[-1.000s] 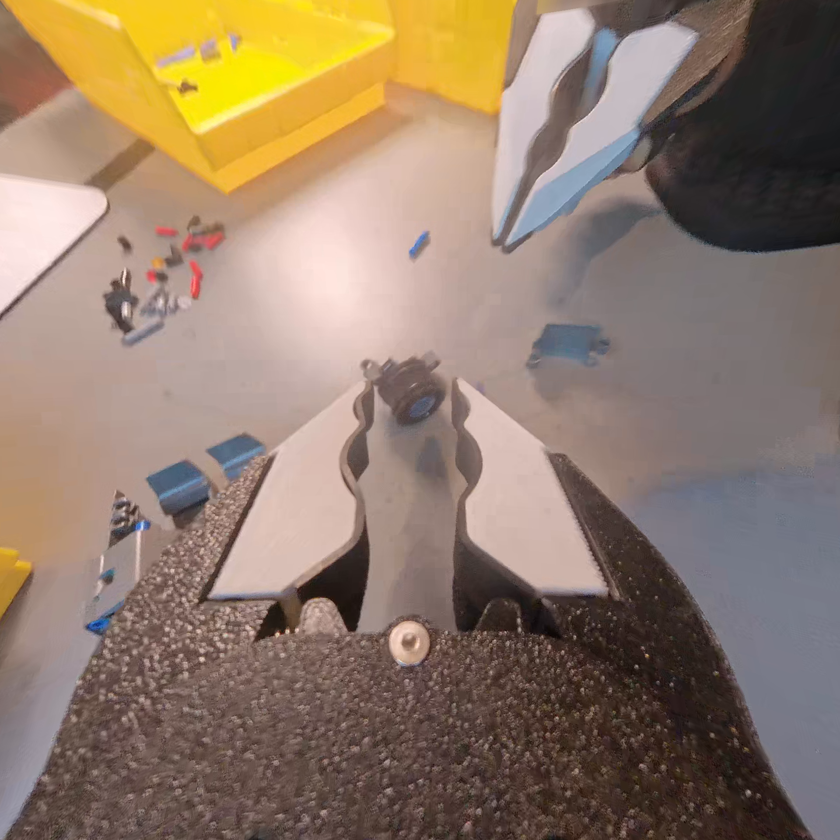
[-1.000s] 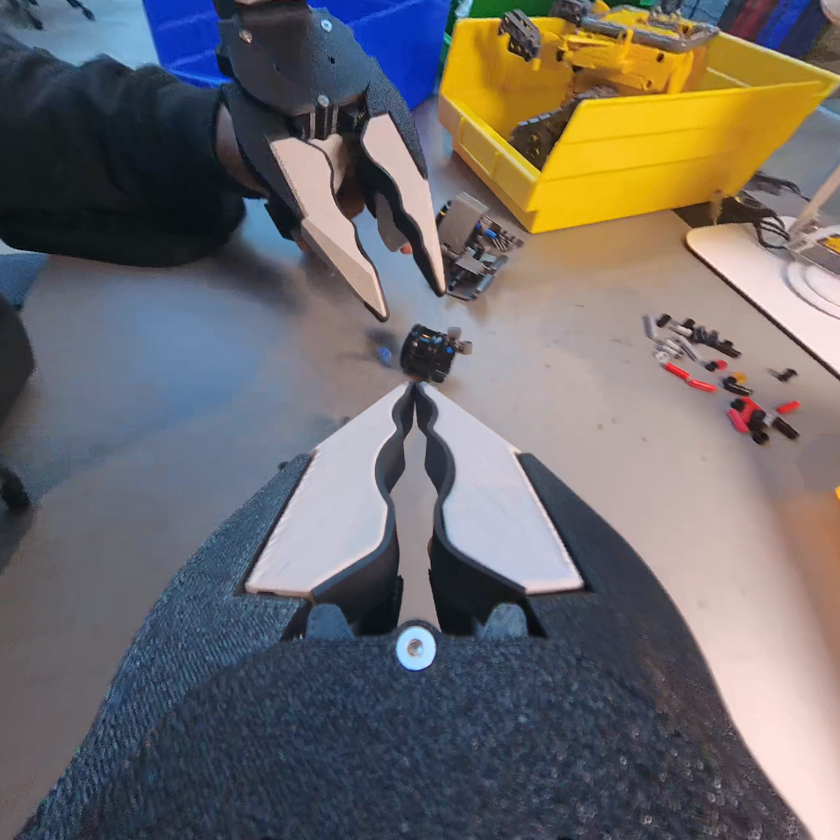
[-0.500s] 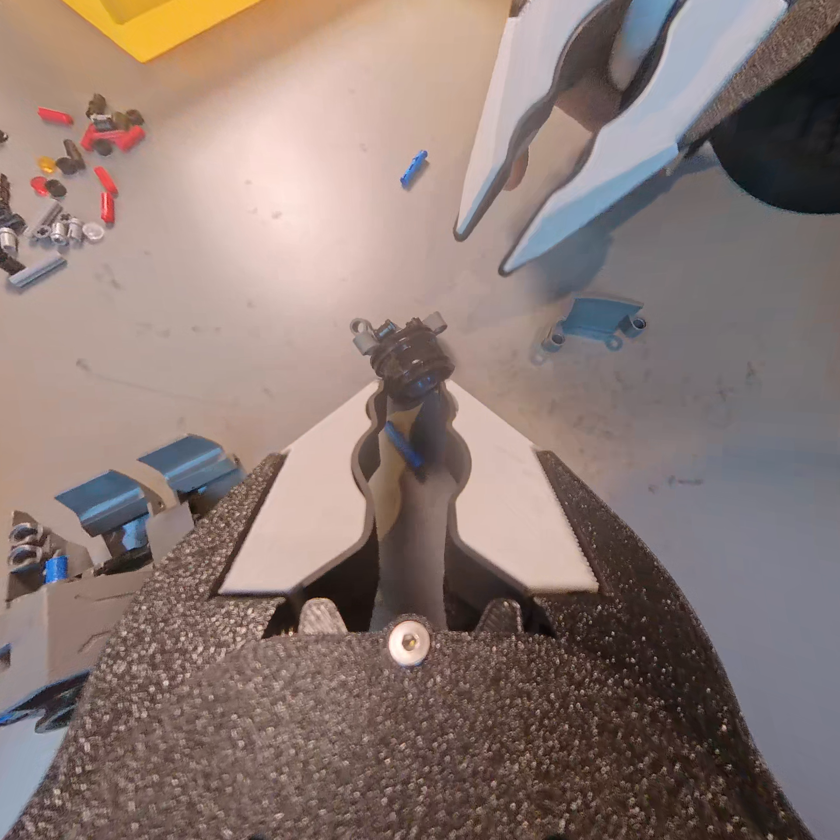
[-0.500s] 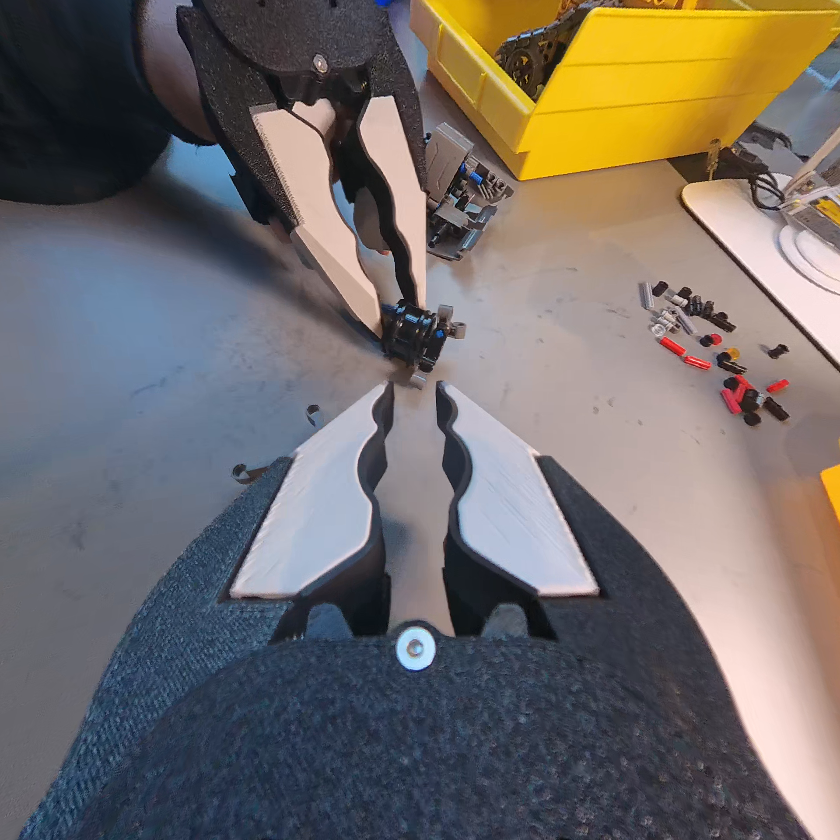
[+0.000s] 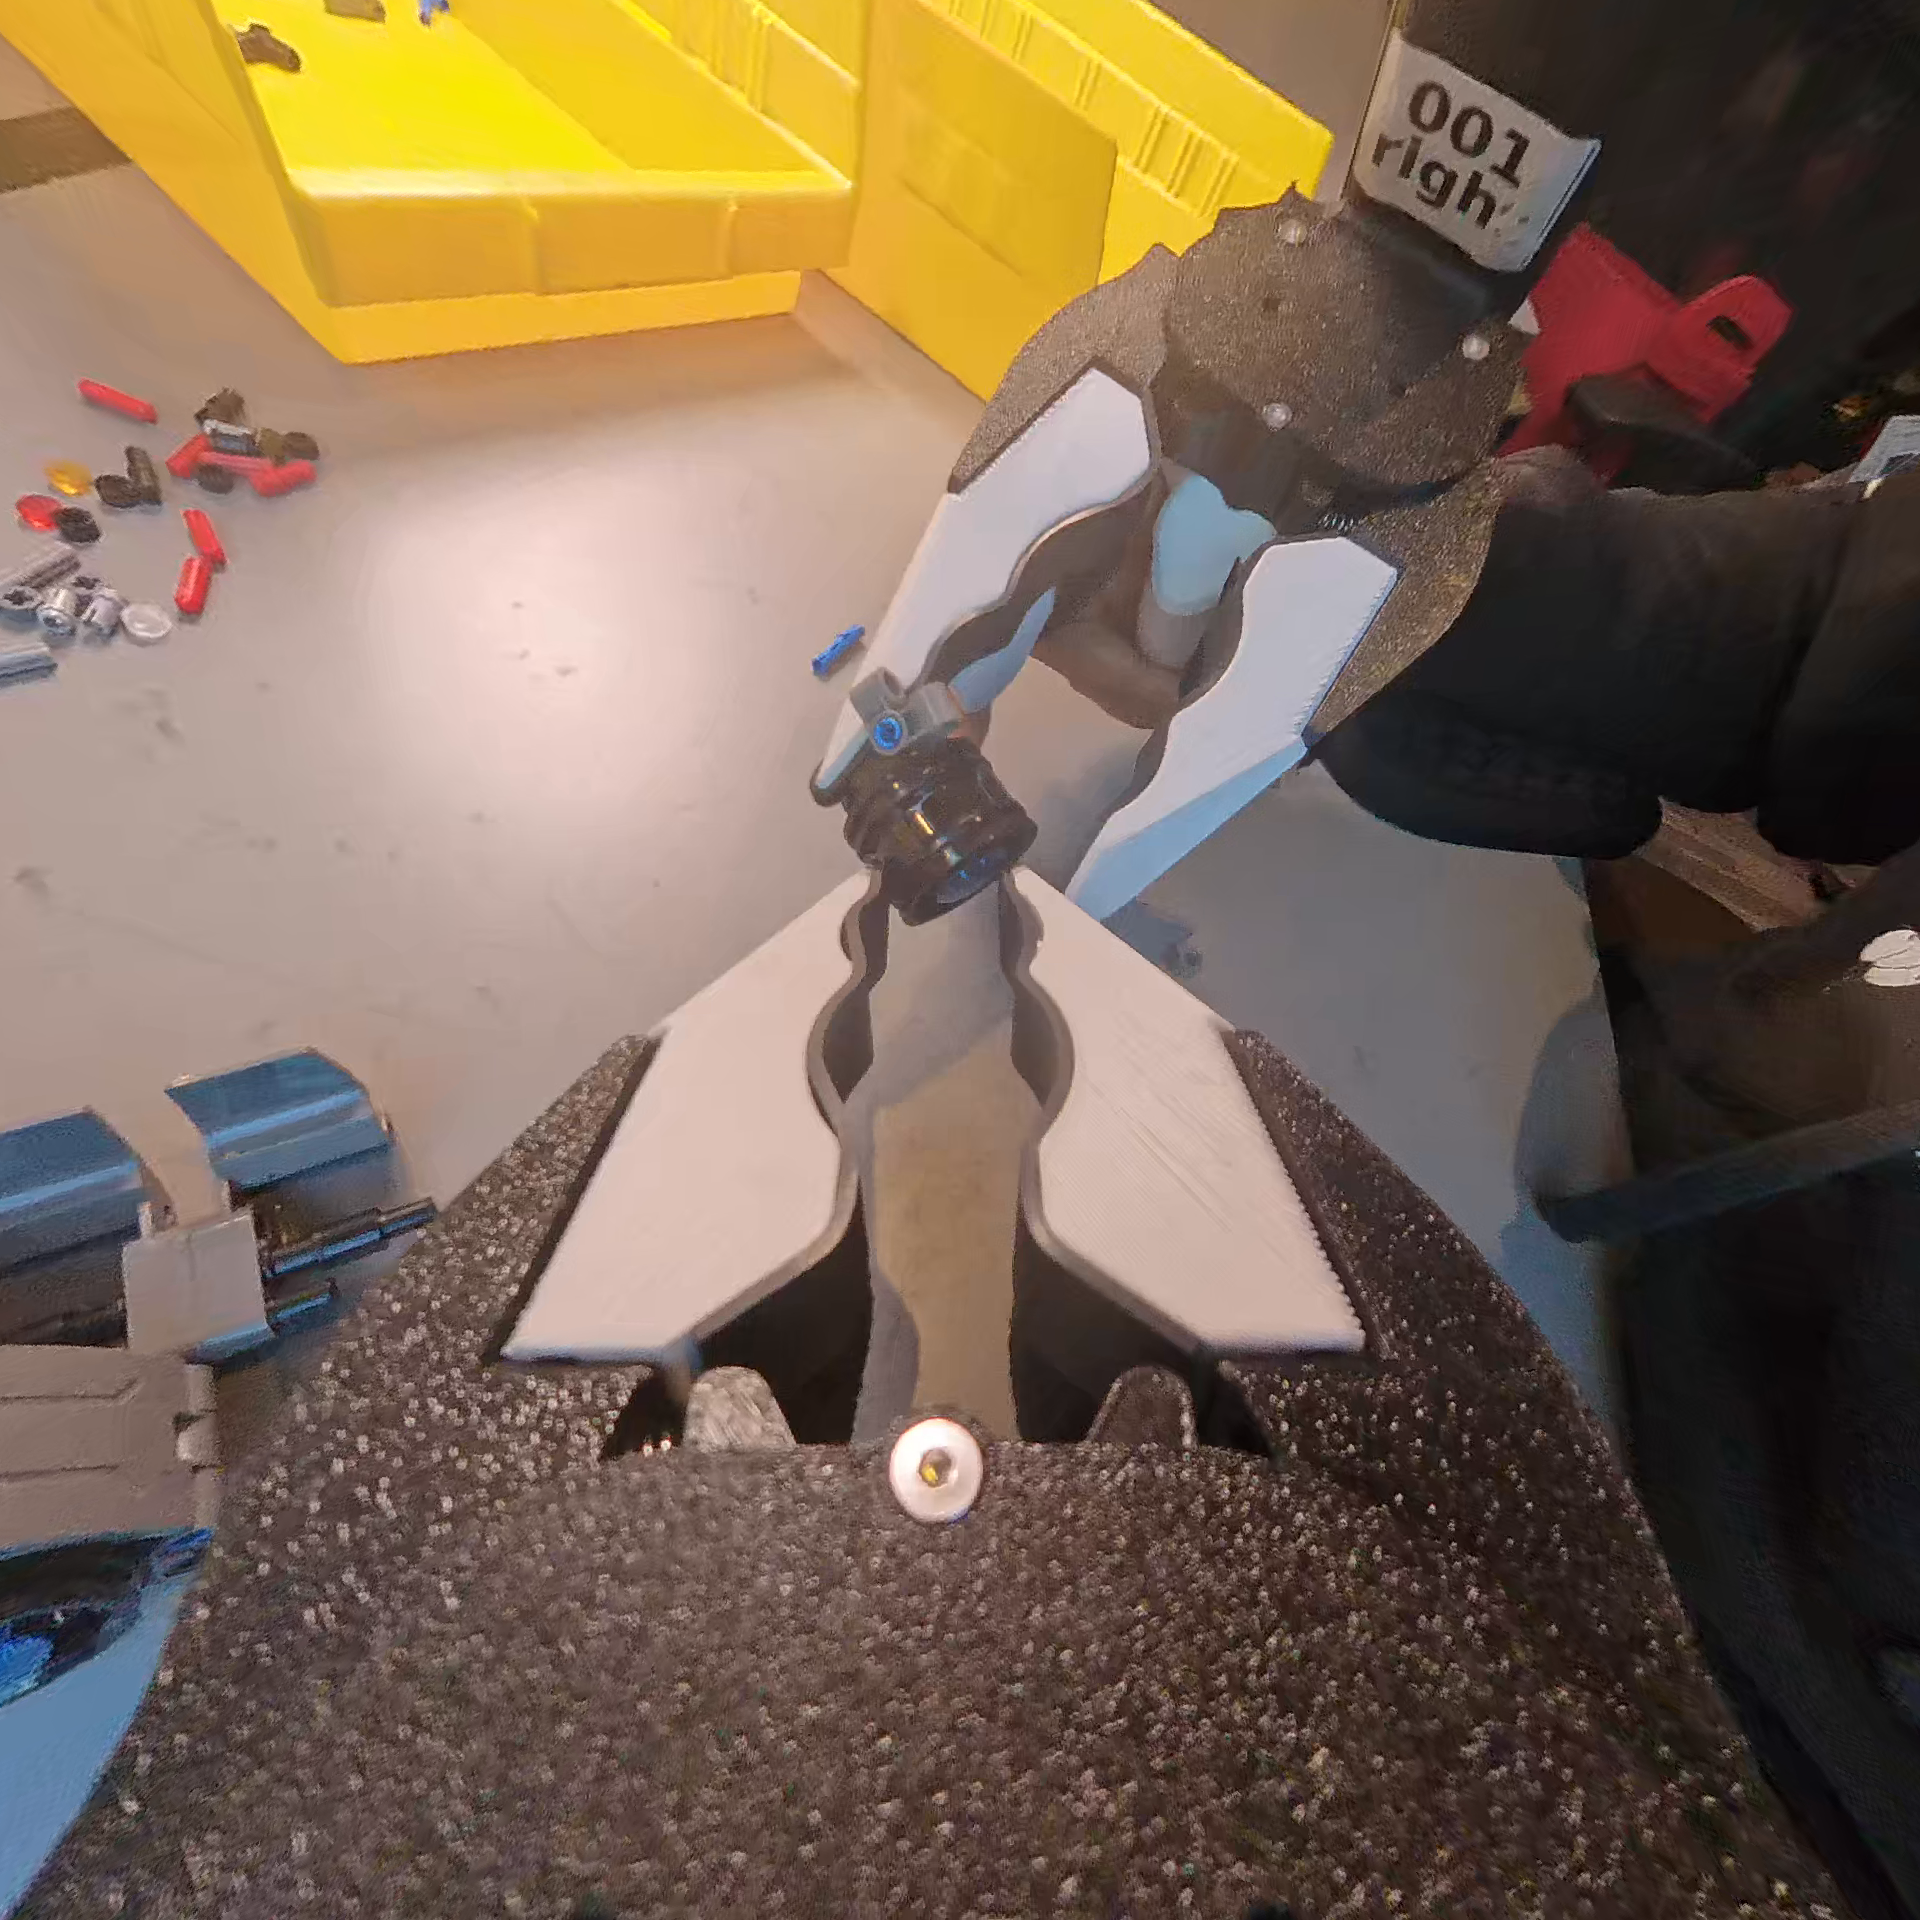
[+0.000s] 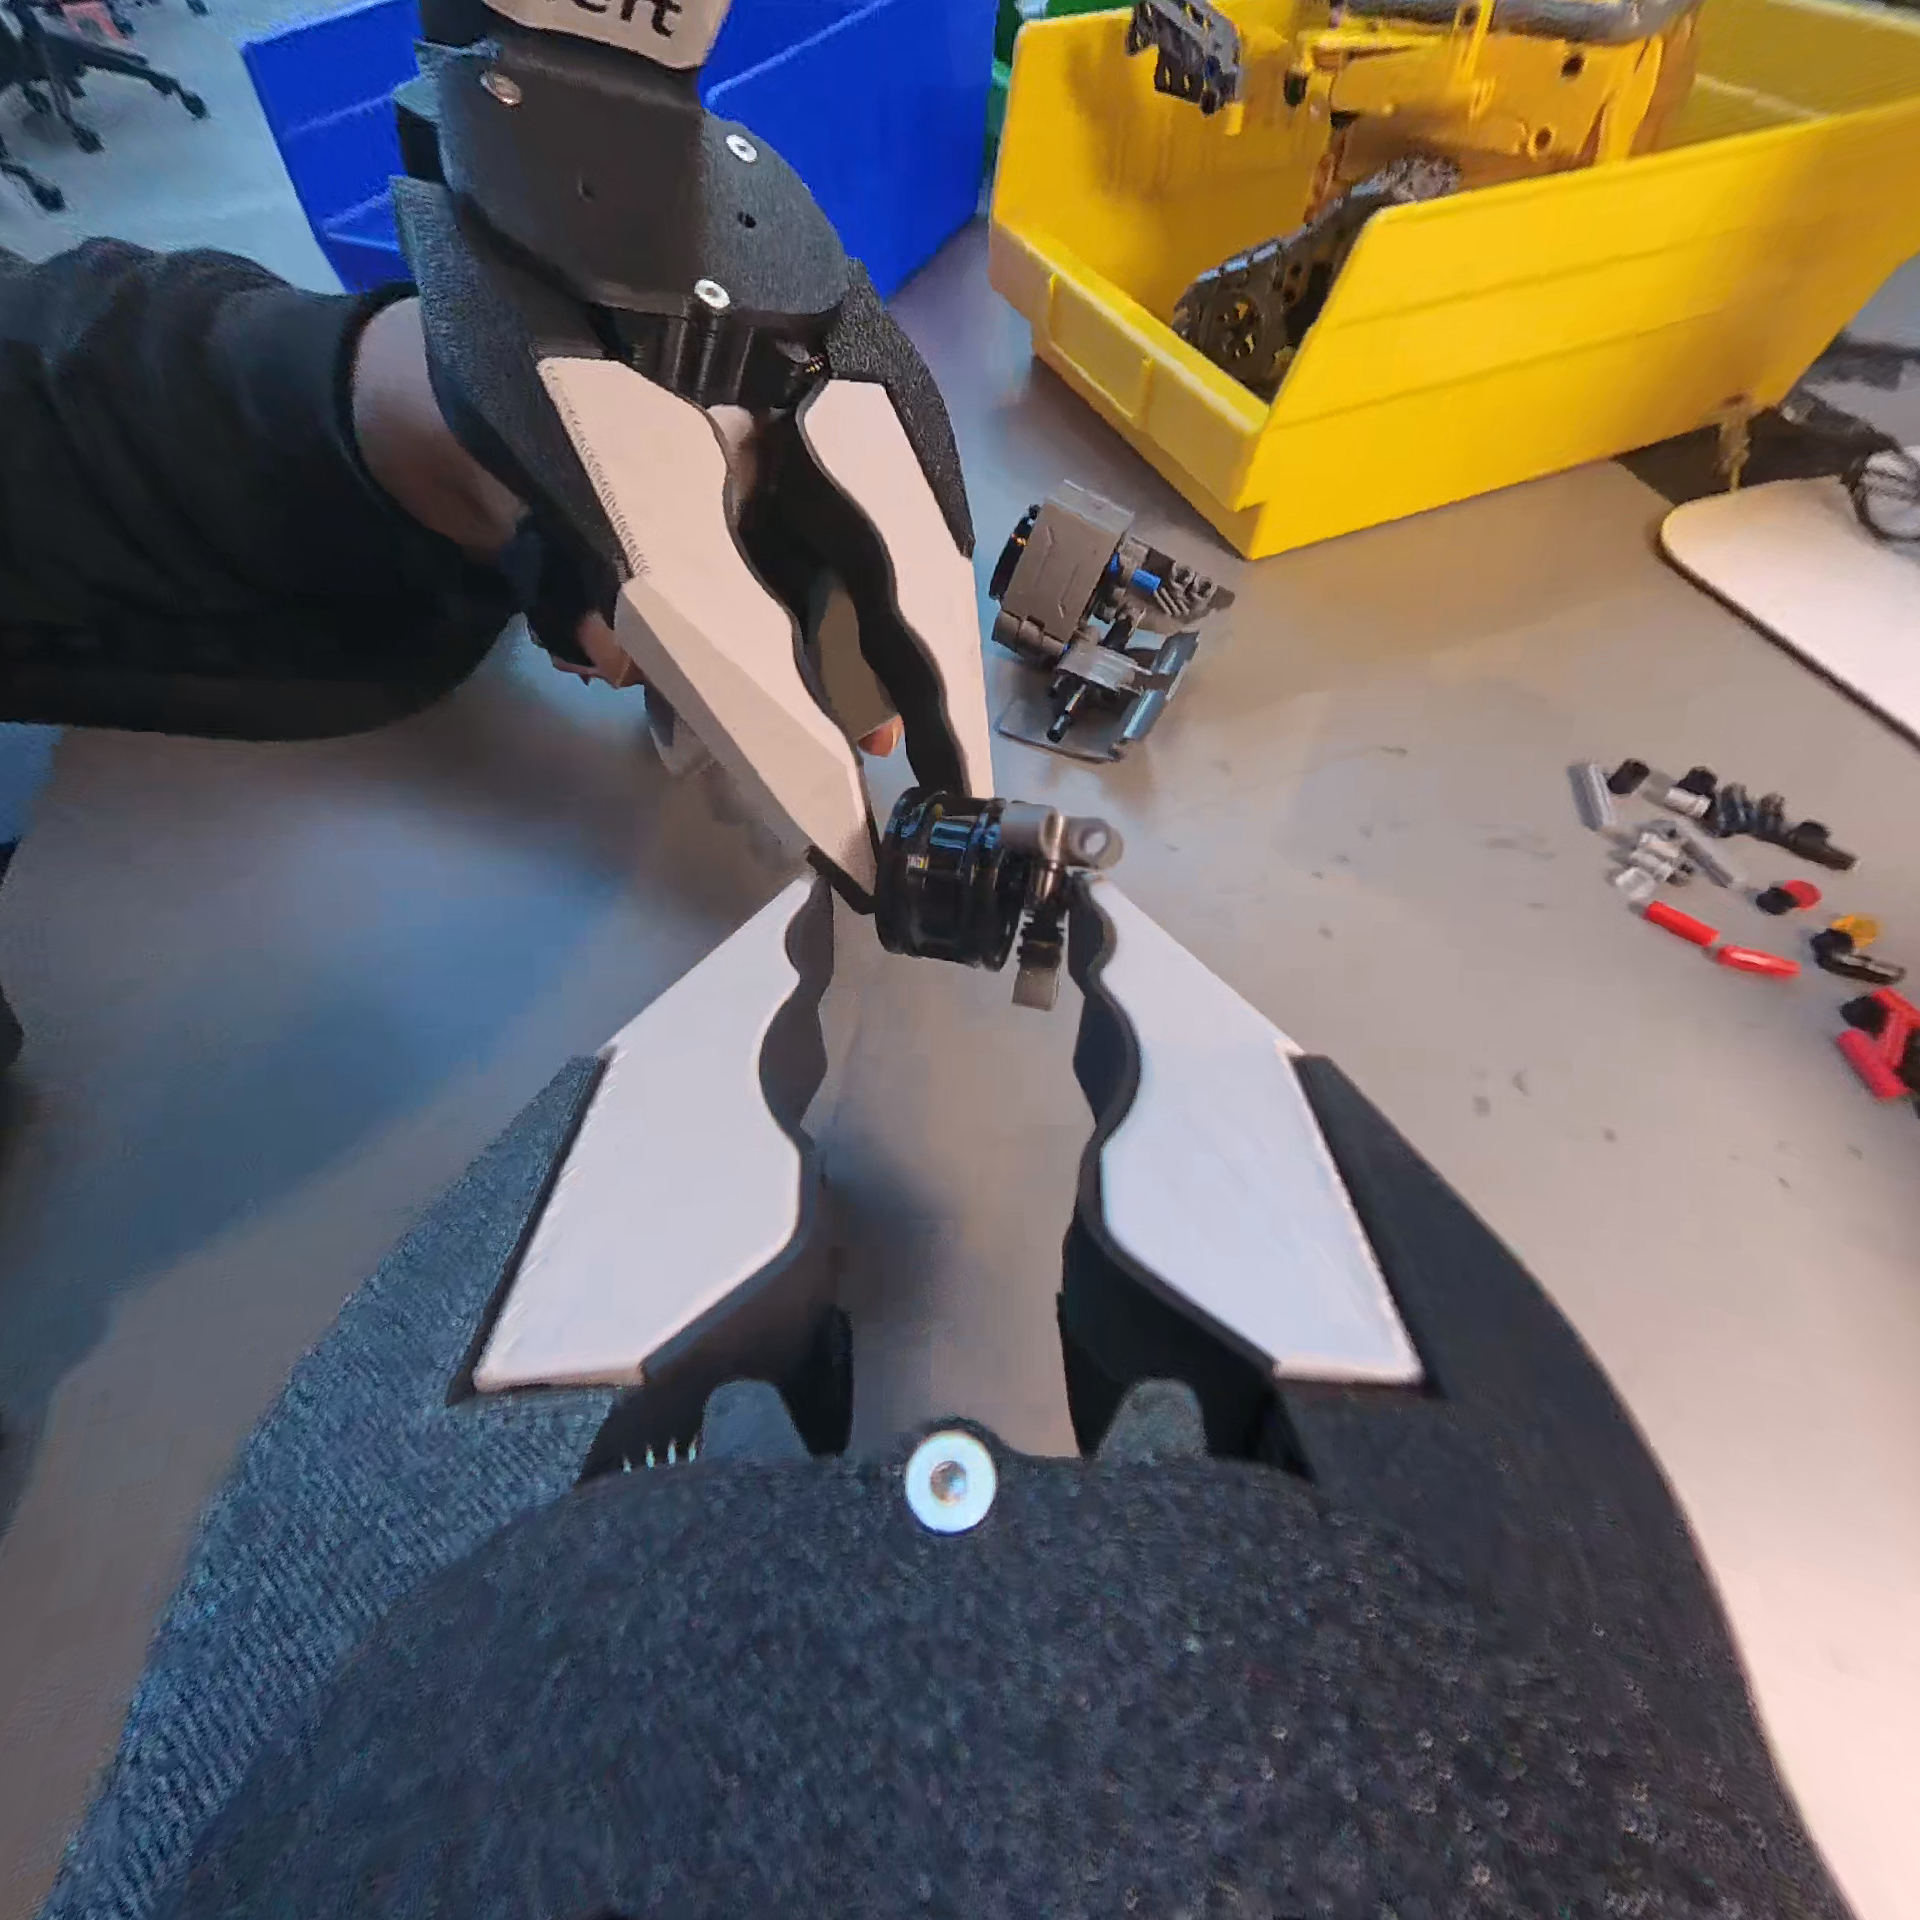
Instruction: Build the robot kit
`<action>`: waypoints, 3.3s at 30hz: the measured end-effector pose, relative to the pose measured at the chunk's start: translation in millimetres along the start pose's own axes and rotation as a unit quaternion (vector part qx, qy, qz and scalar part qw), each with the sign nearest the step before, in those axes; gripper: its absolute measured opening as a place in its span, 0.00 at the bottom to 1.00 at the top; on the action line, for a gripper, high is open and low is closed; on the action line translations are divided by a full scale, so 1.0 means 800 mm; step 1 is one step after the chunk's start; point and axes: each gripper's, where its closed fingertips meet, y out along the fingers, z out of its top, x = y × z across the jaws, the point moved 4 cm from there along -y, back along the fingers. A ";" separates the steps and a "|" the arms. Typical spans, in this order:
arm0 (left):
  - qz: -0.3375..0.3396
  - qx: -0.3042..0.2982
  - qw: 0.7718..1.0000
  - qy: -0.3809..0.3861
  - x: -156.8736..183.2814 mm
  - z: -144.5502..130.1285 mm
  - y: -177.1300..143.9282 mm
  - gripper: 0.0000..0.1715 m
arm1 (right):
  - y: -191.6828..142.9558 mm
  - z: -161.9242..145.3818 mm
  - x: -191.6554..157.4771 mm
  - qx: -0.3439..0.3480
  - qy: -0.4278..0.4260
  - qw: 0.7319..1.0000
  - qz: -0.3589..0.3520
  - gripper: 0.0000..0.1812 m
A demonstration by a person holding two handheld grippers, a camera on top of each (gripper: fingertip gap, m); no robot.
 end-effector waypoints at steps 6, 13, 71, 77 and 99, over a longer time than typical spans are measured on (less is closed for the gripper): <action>-0.031 0.015 0.999 -0.006 0.010 0.000 -0.004 0.12 | -0.007 0.007 -0.010 0.028 -0.118 0.992 -0.022 0.24; -0.037 0.021 0.999 0.034 0.019 0.000 -0.010 0.15 | -0.013 0.008 -0.020 0.037 -0.143 0.989 -0.013 0.22; -0.086 0.104 0.988 0.071 0.046 0.013 -0.032 0.19 | -0.039 0.022 -0.037 0.105 -0.155 0.982 0.002 0.19; -0.064 0.125 0.987 0.073 0.042 0.020 -0.037 0.19 | -0.038 0.021 -0.032 0.110 -0.134 0.985 0.001 0.17; -0.081 0.115 0.989 0.055 0.042 0.011 -0.028 0.19 | -0.032 0.023 -0.035 0.128 -0.065 0.987 0.074 0.15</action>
